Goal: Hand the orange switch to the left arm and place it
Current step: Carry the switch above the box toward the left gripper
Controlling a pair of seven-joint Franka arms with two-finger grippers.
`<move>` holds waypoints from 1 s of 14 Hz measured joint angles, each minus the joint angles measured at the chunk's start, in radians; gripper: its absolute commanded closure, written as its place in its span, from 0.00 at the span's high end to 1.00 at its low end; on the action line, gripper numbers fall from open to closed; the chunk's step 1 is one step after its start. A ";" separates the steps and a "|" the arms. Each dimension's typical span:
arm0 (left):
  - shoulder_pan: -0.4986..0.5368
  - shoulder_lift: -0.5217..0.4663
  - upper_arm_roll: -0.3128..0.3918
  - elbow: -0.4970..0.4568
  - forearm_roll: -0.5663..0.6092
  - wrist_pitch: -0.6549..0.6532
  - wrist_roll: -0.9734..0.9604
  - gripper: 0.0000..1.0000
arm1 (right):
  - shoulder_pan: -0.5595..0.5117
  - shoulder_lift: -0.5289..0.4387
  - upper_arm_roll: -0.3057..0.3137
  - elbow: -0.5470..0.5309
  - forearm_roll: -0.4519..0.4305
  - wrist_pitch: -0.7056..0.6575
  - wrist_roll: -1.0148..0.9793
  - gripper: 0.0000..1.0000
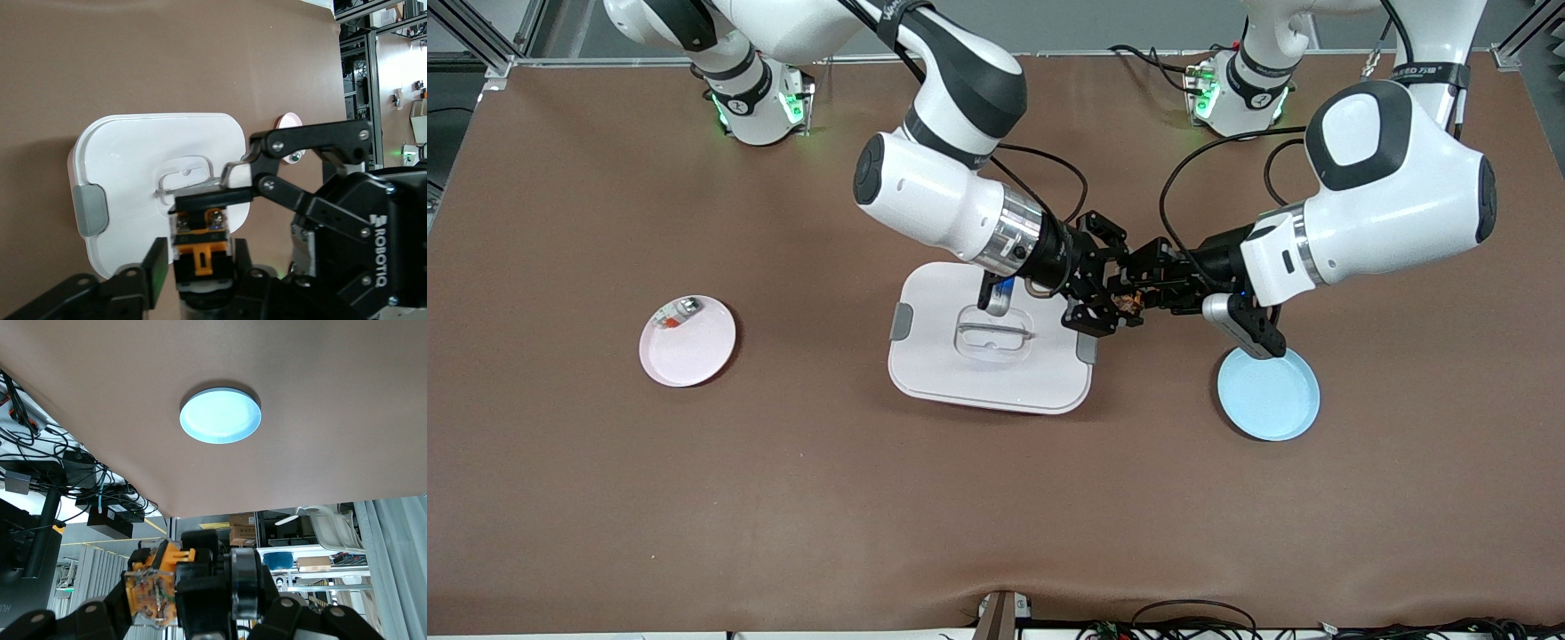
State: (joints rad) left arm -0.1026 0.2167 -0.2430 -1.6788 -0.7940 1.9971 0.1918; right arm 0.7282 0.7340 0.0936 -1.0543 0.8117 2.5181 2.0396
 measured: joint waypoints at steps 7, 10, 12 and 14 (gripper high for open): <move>0.005 0.000 0.005 0.001 0.001 -0.006 0.004 0.00 | 0.009 0.010 0.000 0.006 0.000 0.028 0.000 1.00; 0.007 0.000 0.010 0.001 0.001 -0.005 0.007 0.00 | 0.011 0.010 0.000 0.006 0.000 0.025 0.001 1.00; 0.008 0.000 0.010 0.002 0.001 -0.005 0.007 0.00 | 0.011 0.010 -0.001 0.006 0.000 0.024 0.001 1.00; 0.009 0.000 0.011 0.003 0.011 -0.004 0.008 0.00 | 0.011 0.010 -0.005 0.006 0.000 0.024 0.001 1.00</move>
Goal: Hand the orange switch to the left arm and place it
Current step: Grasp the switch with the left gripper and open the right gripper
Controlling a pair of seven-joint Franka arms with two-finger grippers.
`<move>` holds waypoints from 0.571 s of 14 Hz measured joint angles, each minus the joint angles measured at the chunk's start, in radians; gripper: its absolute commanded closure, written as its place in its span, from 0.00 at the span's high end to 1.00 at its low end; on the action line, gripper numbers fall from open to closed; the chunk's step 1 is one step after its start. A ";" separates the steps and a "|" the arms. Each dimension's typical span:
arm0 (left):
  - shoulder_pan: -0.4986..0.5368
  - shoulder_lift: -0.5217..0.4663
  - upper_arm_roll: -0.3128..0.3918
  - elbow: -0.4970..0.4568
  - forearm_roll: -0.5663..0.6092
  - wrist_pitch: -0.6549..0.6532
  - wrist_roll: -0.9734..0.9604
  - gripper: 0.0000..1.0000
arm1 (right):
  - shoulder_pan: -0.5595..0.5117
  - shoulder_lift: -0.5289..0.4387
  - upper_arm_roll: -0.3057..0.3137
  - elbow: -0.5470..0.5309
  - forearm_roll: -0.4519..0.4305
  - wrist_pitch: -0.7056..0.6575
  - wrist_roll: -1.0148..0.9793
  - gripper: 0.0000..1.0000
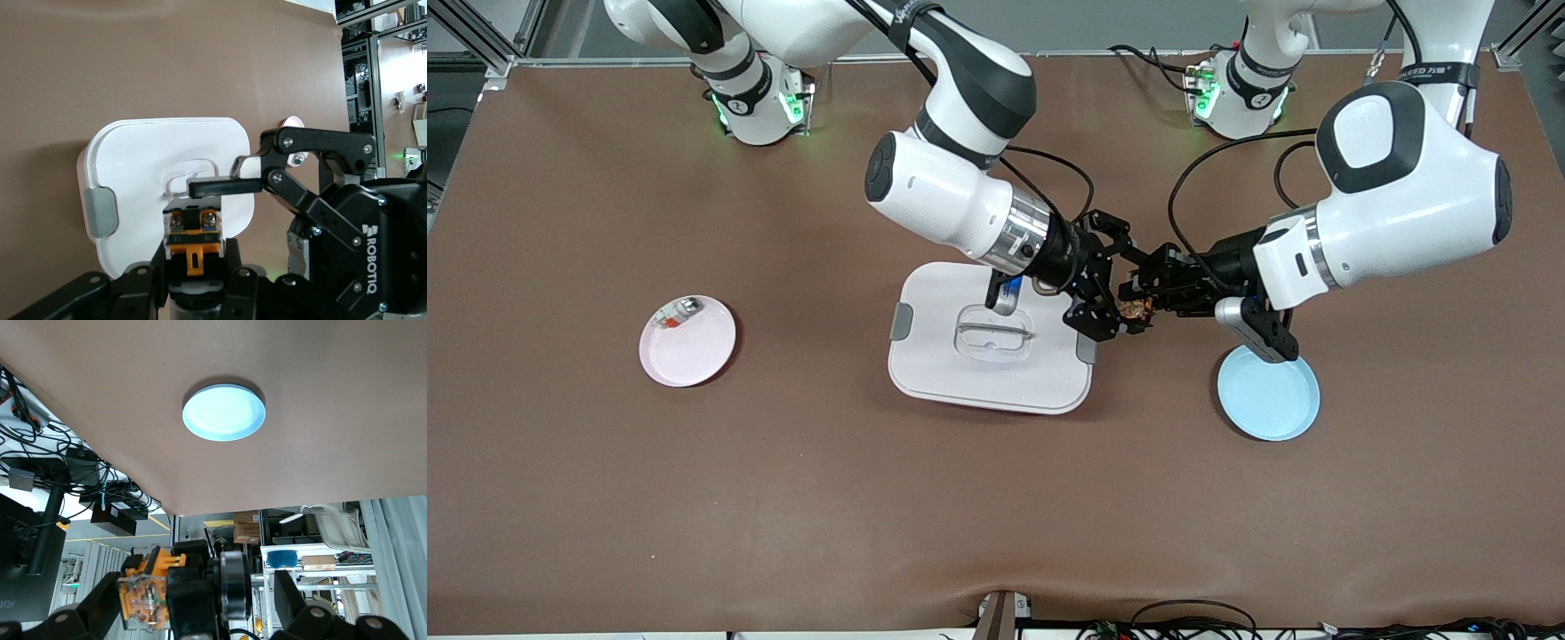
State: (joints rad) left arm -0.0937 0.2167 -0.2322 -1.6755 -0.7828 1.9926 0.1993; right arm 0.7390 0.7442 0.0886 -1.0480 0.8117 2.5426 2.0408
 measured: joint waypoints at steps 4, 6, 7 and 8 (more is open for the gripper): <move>0.014 -0.008 0.001 0.010 0.068 -0.023 0.000 0.00 | -0.013 0.000 -0.018 0.004 0.000 -0.034 0.000 1.00; 0.022 -0.019 0.001 0.014 0.110 -0.043 0.000 0.00 | -0.038 0.000 -0.022 0.007 0.000 -0.092 -0.014 1.00; 0.022 -0.025 0.001 0.014 0.131 -0.049 -0.002 0.00 | -0.053 0.000 -0.022 0.009 0.000 -0.129 -0.034 1.00; 0.022 -0.031 0.001 0.014 0.153 -0.052 -0.008 0.00 | -0.068 0.000 -0.022 0.014 -0.001 -0.165 -0.057 1.00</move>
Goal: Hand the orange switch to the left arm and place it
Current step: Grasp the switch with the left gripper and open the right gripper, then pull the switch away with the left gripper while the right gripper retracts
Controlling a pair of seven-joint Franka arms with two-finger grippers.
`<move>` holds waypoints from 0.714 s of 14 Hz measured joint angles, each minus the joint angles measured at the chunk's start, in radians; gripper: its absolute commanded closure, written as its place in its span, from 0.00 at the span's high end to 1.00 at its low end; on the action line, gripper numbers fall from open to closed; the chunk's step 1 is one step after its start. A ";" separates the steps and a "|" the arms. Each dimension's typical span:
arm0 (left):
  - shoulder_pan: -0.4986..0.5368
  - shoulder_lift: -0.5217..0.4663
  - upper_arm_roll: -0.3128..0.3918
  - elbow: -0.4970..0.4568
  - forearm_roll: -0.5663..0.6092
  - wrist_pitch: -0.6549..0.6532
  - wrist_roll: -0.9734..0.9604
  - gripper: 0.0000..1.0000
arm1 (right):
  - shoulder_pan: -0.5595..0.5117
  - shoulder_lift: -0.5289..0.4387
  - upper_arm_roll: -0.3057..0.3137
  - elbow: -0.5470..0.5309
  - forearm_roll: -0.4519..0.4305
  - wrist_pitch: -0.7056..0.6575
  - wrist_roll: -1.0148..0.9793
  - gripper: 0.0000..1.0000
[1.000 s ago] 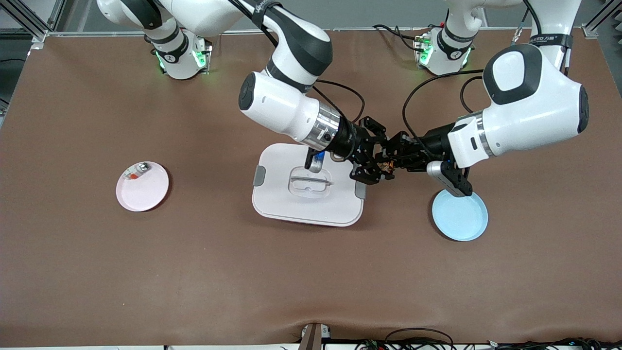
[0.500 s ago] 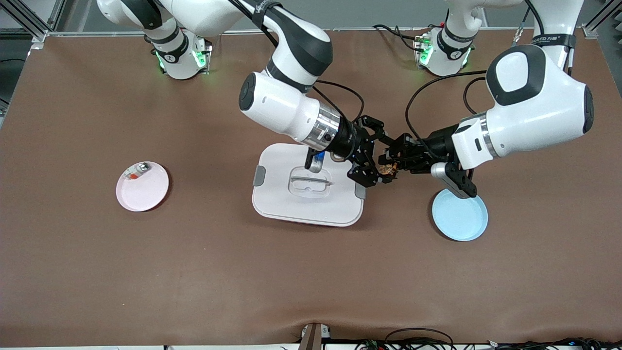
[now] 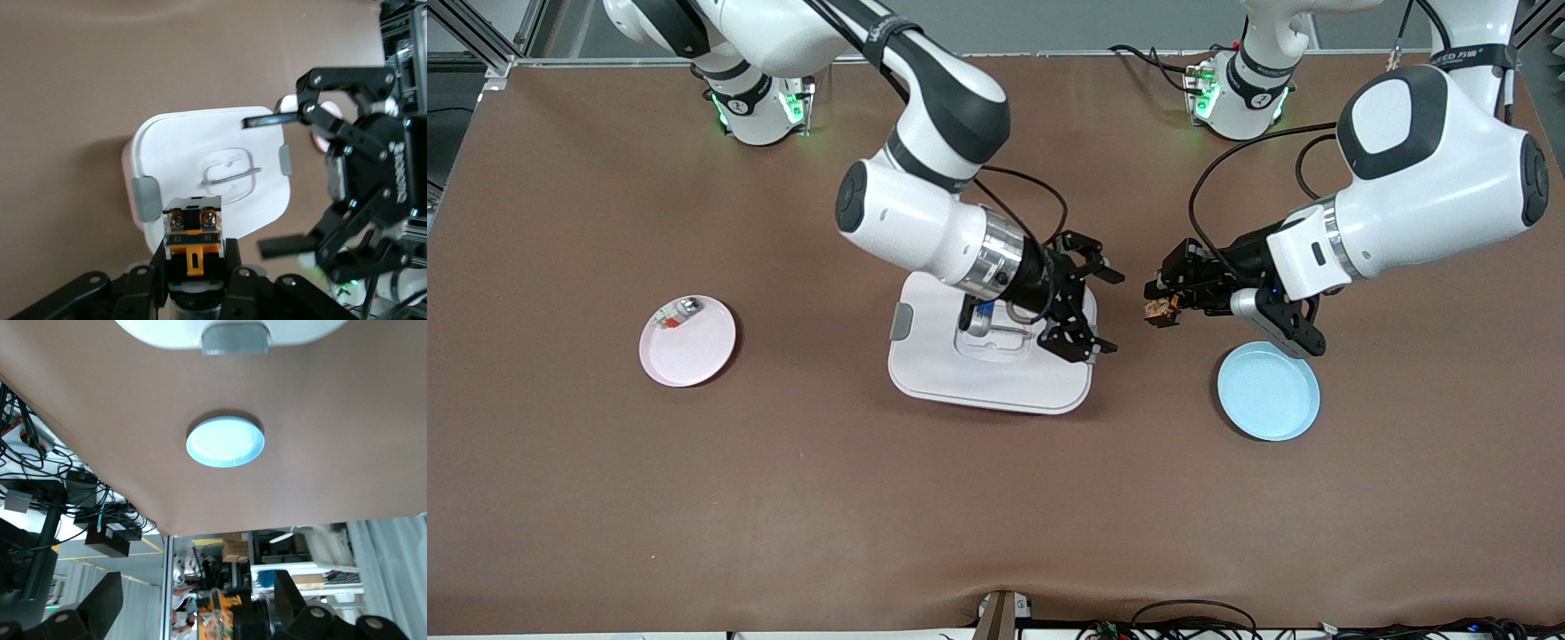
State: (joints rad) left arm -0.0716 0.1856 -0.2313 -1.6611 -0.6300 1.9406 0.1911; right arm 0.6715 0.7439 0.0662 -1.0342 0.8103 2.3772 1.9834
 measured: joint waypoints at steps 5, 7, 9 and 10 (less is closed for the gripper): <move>-0.004 -0.029 -0.005 0.000 0.160 -0.031 -0.101 0.00 | -0.072 -0.023 0.000 0.033 -0.127 -0.287 -0.208 1.00; -0.009 -0.037 -0.011 0.000 0.238 -0.040 -0.152 0.00 | -0.106 -0.055 -0.001 0.035 -0.176 -0.437 -0.355 1.00; -0.011 -0.045 -0.013 0.000 0.289 -0.067 -0.234 0.00 | -0.142 -0.083 -0.002 0.035 -0.217 -0.560 -0.499 1.00; -0.011 -0.048 -0.013 0.000 0.312 -0.077 -0.279 0.00 | -0.160 -0.096 -0.002 0.035 -0.240 -0.615 -0.571 1.00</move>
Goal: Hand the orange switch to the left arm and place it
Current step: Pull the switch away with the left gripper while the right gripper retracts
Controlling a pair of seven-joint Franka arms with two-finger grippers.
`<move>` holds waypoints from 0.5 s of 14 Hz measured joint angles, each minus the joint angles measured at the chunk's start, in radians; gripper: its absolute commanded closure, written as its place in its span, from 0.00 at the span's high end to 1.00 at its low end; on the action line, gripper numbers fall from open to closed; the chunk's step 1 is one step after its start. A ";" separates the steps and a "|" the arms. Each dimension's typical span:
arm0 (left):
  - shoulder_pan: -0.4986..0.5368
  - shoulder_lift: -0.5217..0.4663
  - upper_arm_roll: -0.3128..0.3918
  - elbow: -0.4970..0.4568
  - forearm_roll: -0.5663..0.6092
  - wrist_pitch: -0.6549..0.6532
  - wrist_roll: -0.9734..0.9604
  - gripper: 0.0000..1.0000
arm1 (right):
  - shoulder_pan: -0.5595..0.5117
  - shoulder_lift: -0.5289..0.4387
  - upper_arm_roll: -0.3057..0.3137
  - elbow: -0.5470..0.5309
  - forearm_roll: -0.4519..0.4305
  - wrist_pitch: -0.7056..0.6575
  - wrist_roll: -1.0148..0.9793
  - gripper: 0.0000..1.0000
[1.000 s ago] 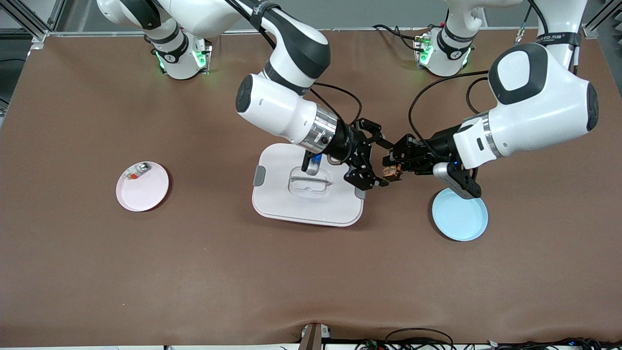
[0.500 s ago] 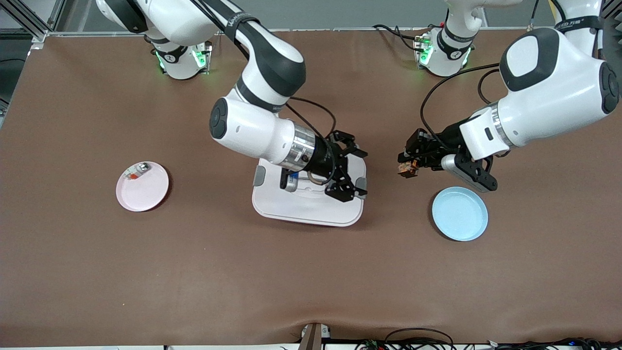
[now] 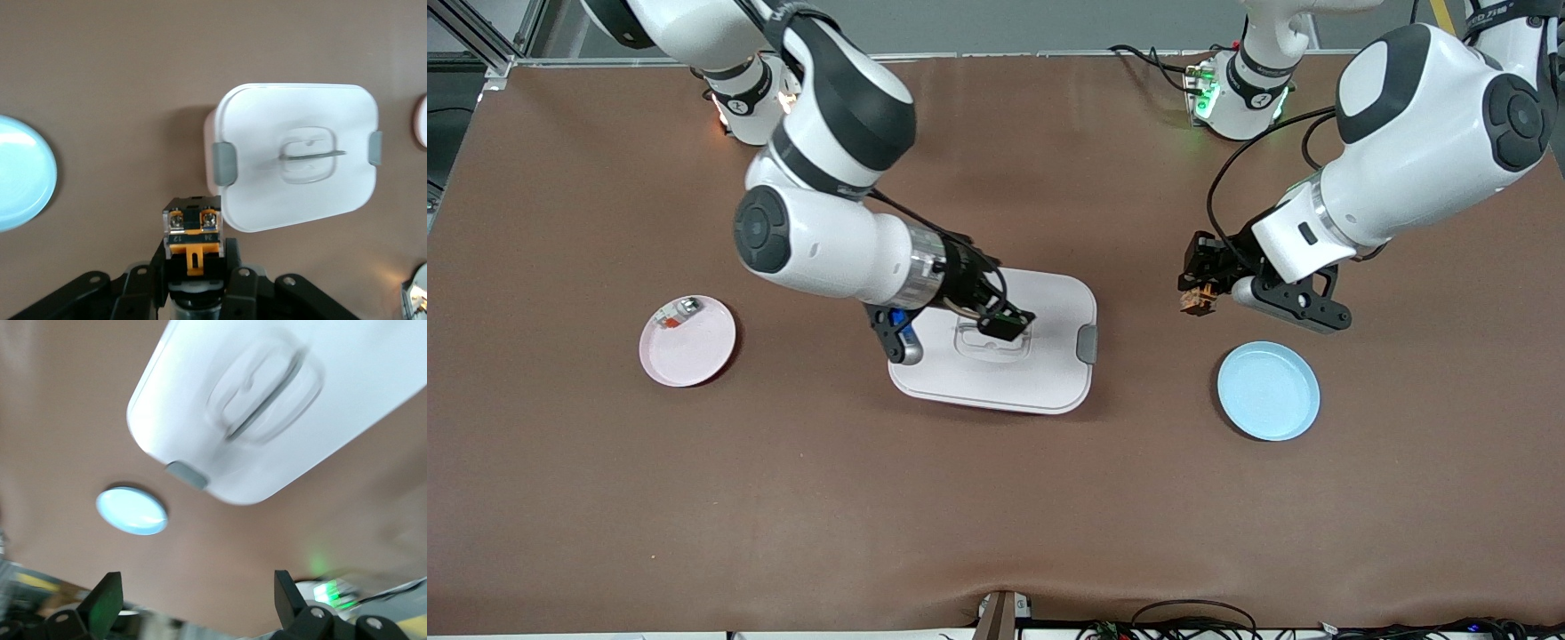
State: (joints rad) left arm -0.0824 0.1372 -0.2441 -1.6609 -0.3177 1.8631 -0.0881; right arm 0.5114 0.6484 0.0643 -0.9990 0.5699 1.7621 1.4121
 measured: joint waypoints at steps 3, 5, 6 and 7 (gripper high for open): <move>0.001 -0.007 0.000 0.000 0.068 -0.015 -0.179 0.00 | -0.045 -0.031 -0.002 0.000 -0.064 -0.132 -0.180 1.00; 0.002 -0.007 0.000 -0.001 0.106 -0.022 -0.292 0.00 | -0.068 -0.044 -0.002 0.000 -0.116 -0.212 -0.291 1.00; 0.001 -0.007 0.000 -0.001 0.126 -0.027 -0.347 0.00 | -0.076 -0.050 -0.002 0.000 -0.152 -0.253 -0.352 1.00; 0.001 -0.007 0.000 -0.002 0.137 -0.030 -0.401 0.00 | -0.082 -0.057 -0.002 0.000 -0.189 -0.296 -0.416 1.00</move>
State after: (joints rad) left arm -0.0813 0.1299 -0.2439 -1.6628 -0.1807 1.8335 -0.4896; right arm 0.4292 0.5916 0.0621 -0.9989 0.3810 1.4661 0.9958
